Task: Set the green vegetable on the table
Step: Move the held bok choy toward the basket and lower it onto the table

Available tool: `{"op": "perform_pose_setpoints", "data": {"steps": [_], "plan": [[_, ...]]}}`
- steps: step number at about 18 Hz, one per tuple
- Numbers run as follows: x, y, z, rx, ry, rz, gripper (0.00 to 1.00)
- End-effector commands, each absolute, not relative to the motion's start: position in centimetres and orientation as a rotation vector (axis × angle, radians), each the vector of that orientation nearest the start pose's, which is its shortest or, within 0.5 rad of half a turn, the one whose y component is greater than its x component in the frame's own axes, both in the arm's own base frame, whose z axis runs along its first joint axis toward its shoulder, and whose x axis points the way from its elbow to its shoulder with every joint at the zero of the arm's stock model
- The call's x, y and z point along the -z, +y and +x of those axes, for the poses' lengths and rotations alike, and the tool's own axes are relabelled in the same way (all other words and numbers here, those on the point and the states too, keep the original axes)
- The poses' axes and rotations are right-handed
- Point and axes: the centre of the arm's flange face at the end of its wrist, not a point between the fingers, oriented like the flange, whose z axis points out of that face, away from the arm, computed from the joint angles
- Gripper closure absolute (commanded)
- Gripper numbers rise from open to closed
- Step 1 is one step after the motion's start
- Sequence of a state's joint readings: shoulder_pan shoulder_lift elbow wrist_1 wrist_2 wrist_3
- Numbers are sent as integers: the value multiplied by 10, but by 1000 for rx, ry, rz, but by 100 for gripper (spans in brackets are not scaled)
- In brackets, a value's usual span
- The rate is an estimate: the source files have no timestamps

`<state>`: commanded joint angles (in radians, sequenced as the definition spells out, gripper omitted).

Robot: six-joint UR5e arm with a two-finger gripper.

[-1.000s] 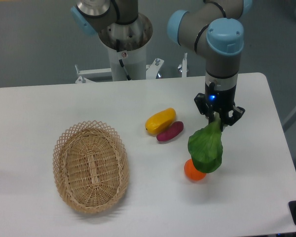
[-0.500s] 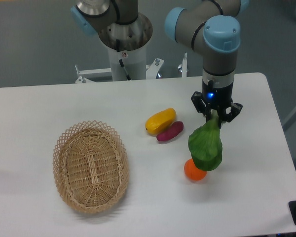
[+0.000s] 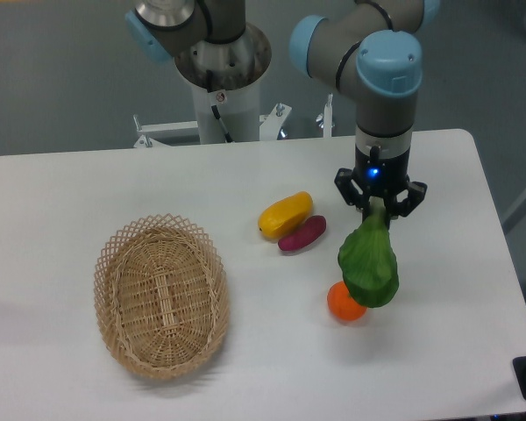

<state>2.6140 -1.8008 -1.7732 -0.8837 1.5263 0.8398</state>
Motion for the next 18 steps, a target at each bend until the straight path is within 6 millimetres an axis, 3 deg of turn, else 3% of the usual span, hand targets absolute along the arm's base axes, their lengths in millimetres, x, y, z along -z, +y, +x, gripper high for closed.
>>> {"op": "perform_pose_setpoints", "data": {"steps": [2, 4, 7, 14, 18], "plan": [[-322, 417, -423, -288, -449, -2917, 59], [-310, 441, -411, -318, -482, -2920, 59], [-286, 459, -410, -328, -586, -2921, 58], [-256, 502, -395, -300, -495, -2957, 55], [-244, 514, -381, -282, -458, -2977, 51]]}}
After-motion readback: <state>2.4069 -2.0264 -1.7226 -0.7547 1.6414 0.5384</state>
